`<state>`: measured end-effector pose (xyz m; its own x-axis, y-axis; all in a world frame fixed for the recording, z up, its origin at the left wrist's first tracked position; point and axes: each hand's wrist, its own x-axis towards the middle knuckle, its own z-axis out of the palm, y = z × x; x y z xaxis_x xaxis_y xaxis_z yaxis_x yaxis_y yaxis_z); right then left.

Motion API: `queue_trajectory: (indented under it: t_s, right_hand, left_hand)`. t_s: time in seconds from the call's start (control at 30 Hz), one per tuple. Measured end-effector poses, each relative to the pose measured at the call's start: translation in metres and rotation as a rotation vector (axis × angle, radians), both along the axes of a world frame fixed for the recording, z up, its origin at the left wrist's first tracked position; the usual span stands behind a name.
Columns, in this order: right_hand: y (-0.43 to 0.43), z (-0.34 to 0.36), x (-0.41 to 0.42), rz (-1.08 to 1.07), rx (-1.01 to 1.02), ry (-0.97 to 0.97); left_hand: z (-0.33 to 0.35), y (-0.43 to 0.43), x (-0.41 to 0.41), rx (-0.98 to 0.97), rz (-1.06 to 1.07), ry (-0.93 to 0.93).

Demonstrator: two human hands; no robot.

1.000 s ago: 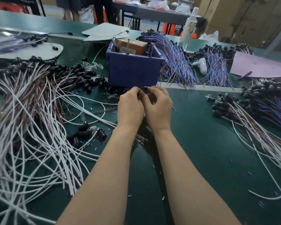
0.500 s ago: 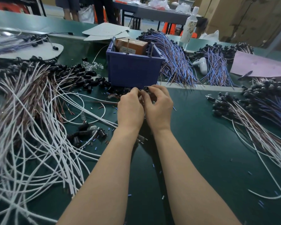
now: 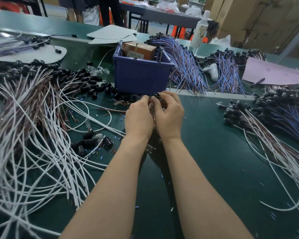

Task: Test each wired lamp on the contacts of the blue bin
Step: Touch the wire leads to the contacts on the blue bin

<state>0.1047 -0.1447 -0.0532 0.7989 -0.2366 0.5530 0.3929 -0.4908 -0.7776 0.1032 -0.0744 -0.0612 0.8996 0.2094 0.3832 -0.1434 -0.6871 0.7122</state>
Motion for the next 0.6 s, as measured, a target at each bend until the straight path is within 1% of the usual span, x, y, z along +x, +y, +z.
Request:
queue_trajectory:
  t_s: [0.07,0.17,0.27,0.43,0.6]
  right_hand:
    - [-0.001,0.0,0.001,0.0,0.043,0.025]
    - [-0.006,-0.001,0.005,0.001,0.129,0.092]
    - [-0.009,-0.002,0.008,0.061,0.256,0.173]
    - [-0.014,-0.006,0.011,0.205,0.443,0.271]
    - [-0.02,-0.008,0.014,0.299,0.551,0.334]
  left_hand:
    - [0.001,0.002,0.001,-0.051,-0.028,-0.002]
    - [0.003,0.002,0.001,-0.151,-0.126,-0.051]
    - [0.003,0.002,0.003,-0.207,-0.167,-0.079]
    - [0.003,0.005,0.008,-0.21,-0.141,-0.038]
    - [0.003,0.007,0.008,-0.193,-0.148,0.008]
